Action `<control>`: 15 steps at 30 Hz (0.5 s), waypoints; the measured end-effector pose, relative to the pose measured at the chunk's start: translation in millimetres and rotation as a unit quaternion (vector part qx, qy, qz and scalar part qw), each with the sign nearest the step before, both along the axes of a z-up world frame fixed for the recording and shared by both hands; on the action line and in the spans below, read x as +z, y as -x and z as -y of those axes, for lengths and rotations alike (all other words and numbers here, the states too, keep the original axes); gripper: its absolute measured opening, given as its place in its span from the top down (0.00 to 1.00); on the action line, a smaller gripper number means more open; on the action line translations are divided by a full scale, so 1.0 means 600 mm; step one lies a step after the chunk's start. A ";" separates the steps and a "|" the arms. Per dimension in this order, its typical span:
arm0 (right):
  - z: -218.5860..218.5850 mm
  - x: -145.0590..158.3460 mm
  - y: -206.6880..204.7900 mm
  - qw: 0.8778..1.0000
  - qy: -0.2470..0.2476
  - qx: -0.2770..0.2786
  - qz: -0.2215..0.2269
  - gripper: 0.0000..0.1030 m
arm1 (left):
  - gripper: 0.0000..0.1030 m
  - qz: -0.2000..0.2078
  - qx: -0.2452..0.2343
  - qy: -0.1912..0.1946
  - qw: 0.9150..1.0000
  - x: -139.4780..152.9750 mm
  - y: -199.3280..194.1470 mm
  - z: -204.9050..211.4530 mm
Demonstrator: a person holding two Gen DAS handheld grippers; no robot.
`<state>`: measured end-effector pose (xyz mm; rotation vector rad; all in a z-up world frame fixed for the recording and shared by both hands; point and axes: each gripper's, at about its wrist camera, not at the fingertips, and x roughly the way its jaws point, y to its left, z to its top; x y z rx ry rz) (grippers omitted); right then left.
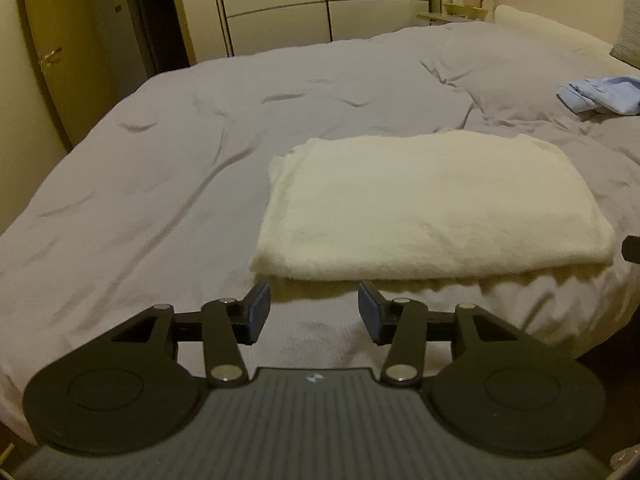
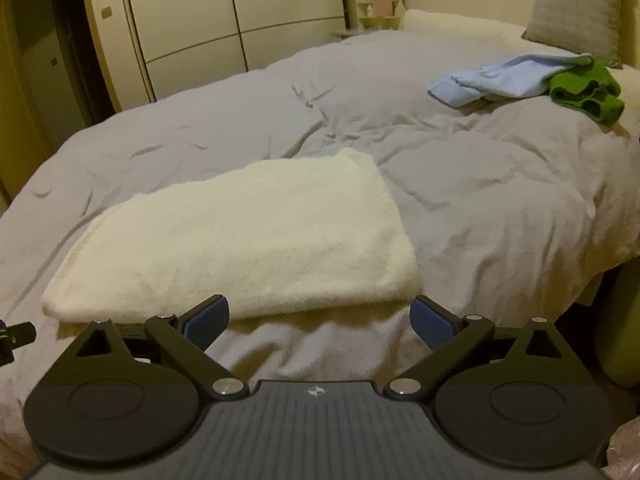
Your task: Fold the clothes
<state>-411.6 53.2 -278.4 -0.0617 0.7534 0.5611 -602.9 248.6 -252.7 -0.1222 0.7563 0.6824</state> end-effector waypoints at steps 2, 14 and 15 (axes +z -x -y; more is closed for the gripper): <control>0.008 0.004 0.004 1.000 -0.006 0.001 0.001 0.03 | 0.56 0.002 -0.006 -0.007 1.000 0.006 0.002 0.011; 0.094 -0.071 -0.071 0.952 -0.268 -0.013 -0.149 0.09 | 0.57 0.022 -0.018 -0.001 1.000 -0.002 0.009 0.000; 0.106 -0.090 -0.085 0.937 -0.302 -0.027 -0.175 0.12 | 0.57 0.022 -0.016 0.003 1.000 -0.006 0.007 -0.010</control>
